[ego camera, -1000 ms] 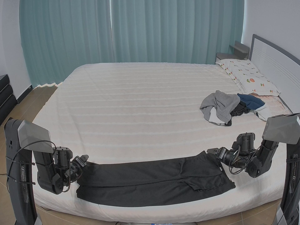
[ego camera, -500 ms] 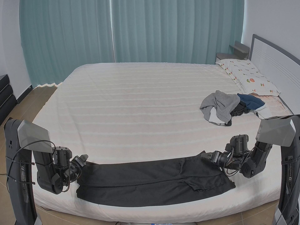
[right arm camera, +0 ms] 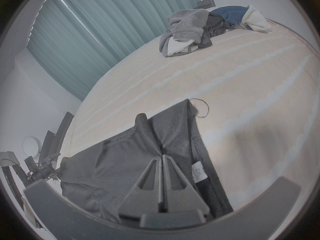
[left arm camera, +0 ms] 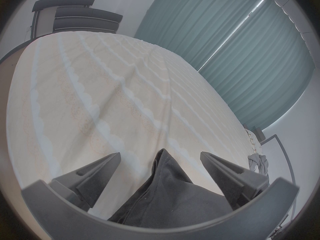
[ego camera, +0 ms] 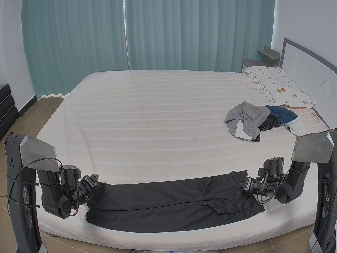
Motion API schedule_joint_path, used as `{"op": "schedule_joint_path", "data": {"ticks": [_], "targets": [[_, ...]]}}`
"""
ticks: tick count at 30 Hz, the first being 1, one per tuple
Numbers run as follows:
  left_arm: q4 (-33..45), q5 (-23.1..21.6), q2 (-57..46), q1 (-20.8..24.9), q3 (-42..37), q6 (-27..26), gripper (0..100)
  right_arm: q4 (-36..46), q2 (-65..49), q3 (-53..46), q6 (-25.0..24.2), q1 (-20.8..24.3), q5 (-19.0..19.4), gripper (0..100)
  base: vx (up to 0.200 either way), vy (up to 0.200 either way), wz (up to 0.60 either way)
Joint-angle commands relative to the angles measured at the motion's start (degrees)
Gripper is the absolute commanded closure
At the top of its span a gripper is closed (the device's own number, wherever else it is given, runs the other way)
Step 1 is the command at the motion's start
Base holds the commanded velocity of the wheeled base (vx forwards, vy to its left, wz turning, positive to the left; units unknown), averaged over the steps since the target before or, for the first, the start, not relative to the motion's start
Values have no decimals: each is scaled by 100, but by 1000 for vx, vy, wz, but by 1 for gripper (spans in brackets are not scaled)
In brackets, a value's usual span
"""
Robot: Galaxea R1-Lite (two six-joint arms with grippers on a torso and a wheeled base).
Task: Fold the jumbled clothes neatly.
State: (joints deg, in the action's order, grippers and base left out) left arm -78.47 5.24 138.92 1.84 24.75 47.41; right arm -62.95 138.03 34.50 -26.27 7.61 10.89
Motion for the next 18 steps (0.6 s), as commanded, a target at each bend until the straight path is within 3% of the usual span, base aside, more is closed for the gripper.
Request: {"op": "schedule_joint_path", "data": {"ticks": [1,11,12,14,18], "targets": [[-2,3,3,0,-5,-4,0,-7,-92,-145,8,-49,10,100,0,0,0],[-2,3,-32,0,-49,-4,0,-156,-128,-462,-10,-66,28,100,0,0,0],[-2,3,-76,-8,-75,-12,0,-209,-128,-470,-45,-66,36,0,0,0,0],[-2,-23,-173,-26,-163,-30,0,-305,-145,-470,-141,-66,36,0,0,0,0],[7,-665,-691,-61,-603,-83,0,-393,-374,-514,-1205,-58,72,0,0,0,0]]}}
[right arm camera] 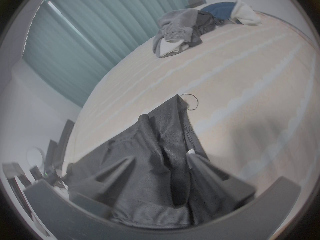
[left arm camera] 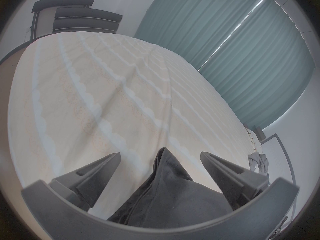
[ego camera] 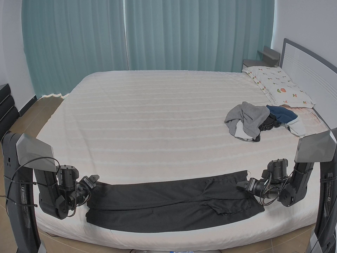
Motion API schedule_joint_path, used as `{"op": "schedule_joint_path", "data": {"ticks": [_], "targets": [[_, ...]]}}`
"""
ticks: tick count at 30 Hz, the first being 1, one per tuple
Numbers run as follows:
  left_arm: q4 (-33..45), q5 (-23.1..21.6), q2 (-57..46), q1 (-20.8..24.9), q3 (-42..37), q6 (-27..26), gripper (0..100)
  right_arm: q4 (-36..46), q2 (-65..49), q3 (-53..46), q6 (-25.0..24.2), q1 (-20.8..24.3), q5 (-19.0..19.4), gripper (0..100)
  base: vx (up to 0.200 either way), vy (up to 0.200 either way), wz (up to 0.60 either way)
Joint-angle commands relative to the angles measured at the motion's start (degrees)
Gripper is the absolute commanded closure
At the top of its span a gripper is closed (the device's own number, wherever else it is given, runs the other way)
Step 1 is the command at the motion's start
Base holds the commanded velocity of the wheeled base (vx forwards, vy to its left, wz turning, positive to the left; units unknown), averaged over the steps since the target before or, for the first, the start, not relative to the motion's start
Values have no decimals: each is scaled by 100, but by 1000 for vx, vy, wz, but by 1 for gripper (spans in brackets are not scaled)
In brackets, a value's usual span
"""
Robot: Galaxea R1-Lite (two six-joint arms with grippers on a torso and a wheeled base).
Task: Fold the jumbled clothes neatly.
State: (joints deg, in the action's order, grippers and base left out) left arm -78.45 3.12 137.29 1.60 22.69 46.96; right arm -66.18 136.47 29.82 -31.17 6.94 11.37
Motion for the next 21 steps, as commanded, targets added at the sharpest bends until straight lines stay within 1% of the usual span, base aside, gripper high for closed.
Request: {"op": "schedule_joint_path", "data": {"ticks": [1,3,6,7,9,11,12,14,21], "targets": [[31,-620,-633,-45,-484,-82,0,-70,-279,-73,-1014,-8,49,0,0,0,0],[49,-866,-730,-54,-625,-249,0,-88,-314,-73,-1321,-87,119,0,0,0,0],[40,-936,-668,-116,-801,-793,0,-202,-306,-81,-1374,-307,190,0,0,0,0],[40,-936,-642,-116,-836,-899,0,-246,-279,-90,-1383,-342,199,0,0,0,0],[31,-945,-598,-125,-880,-969,0,-308,-253,-117,-1392,-386,225,0,0,0,0],[-4,-945,-466,-116,-898,-1031,0,-439,-235,-231,-1585,-439,278,0,0,0,0],[-4,-945,-466,-116,-898,-1031,0,-448,-235,-231,-1594,-439,278,0,0,0,0],[-4,-945,-440,-98,-942,-1048,0,-729,-226,-310,-1796,-439,339,0,0,0,0],[-13,-954,-378,-54,-1047,-1198,0,-1371,28,-521,-1796,-386,330,0,0,0,0]]}}
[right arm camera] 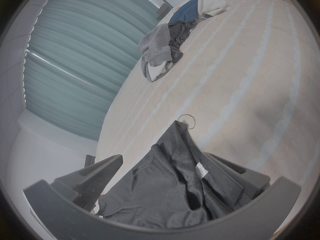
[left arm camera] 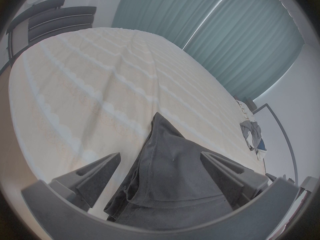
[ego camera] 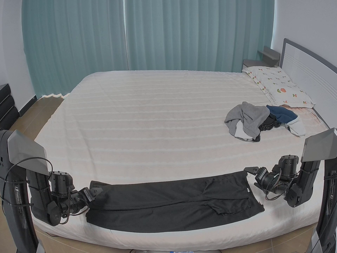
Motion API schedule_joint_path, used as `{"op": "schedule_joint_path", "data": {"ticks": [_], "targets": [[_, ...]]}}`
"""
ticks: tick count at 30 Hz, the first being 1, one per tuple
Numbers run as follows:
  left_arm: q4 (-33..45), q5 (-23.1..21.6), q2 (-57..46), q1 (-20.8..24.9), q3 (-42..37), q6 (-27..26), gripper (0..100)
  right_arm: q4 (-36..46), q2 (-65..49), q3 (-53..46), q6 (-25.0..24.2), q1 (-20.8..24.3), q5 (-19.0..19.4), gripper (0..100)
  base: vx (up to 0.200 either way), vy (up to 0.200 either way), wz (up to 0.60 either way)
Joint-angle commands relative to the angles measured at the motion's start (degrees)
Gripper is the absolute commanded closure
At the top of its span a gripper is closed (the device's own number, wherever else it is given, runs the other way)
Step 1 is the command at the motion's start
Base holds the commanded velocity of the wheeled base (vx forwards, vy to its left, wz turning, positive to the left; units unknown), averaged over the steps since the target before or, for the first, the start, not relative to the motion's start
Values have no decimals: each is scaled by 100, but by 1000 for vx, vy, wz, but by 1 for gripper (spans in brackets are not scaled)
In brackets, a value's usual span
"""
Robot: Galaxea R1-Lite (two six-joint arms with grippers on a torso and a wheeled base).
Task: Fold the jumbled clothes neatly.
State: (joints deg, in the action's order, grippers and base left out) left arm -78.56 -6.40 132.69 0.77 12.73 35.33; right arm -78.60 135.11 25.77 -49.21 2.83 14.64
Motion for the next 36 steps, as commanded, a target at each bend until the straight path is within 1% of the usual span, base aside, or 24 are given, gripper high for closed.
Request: {"op": "schedule_joint_path", "data": {"ticks": [1,12,19,36], "targets": [[-2,7,90,46,-51,-52,0,-199,191,-134,8,25,-5,0,0,0,0],[-11,16,213,196,-42,-123,0,-243,226,-160,35,34,-5,0,0,0,0],[-37,104,433,301,-51,-439,0,-243,235,-160,43,42,-5,0,0,0,0],[-292,121,415,345,-69,-413,0,-243,235,-160,43,51,-5,0,0,0,0]]}}
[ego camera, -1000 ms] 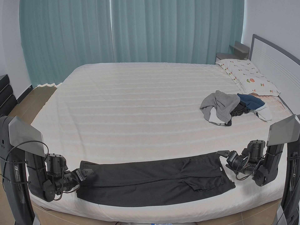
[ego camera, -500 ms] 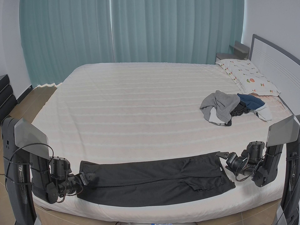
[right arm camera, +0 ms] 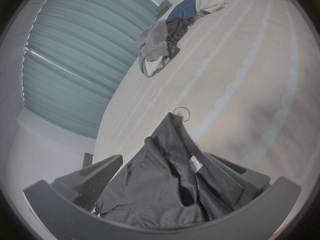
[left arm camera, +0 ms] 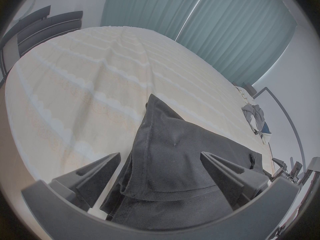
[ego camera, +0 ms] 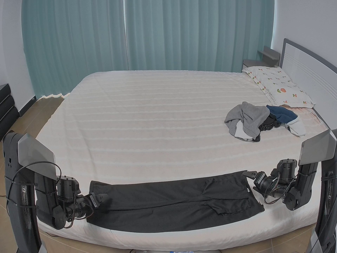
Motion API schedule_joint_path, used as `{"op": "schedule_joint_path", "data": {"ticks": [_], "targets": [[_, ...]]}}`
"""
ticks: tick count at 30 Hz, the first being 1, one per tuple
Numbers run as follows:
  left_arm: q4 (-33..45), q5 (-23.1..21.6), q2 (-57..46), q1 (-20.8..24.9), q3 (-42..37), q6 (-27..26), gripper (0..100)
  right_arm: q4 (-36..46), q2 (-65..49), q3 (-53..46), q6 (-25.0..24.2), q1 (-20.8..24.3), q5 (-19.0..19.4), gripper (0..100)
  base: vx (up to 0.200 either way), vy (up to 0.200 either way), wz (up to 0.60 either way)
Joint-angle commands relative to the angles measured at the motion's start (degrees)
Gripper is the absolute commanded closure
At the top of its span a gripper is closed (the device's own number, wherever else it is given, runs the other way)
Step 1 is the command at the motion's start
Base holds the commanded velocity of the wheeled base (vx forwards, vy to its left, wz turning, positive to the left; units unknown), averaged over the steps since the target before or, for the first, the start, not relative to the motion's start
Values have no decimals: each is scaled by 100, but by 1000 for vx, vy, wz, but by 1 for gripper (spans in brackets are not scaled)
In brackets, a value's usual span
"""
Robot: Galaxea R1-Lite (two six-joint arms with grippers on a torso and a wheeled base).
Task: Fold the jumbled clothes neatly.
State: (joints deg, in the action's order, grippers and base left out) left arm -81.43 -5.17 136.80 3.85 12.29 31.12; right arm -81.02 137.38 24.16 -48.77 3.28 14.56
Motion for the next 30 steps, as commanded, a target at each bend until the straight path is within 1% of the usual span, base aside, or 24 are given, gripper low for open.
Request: {"op": "schedule_joint_path", "data": {"ticks": [1,2,3,9,14,15,21,30], "targets": [[-4,-2,4,37,-25,8,0,-2,9,1,0,6,3,0,0,0,0],[-4,-2,4,37,-25,8,0,-2,9,1,0,6,3,0,0,0,0],[-4,-2,39,133,-16,-1,0,-2,9,1,0,6,3,0,0,0,0],[-4,16,127,239,54,17,0,-2,9,1,8,6,-14,0,0,0,0],[-4,183,154,274,54,8,0,-10,17,1,8,15,-32,0,0,0,0],[-4,192,162,283,54,8,100,-10,17,1,8,15,-32,0,0,0,0],[-13,200,110,274,54,52,100,-10,17,1,8,32,-32,0,0,0,0],[-13,200,-66,63,10,52,100,-10,17,1,8,32,-32,0,0,0,0]]}}
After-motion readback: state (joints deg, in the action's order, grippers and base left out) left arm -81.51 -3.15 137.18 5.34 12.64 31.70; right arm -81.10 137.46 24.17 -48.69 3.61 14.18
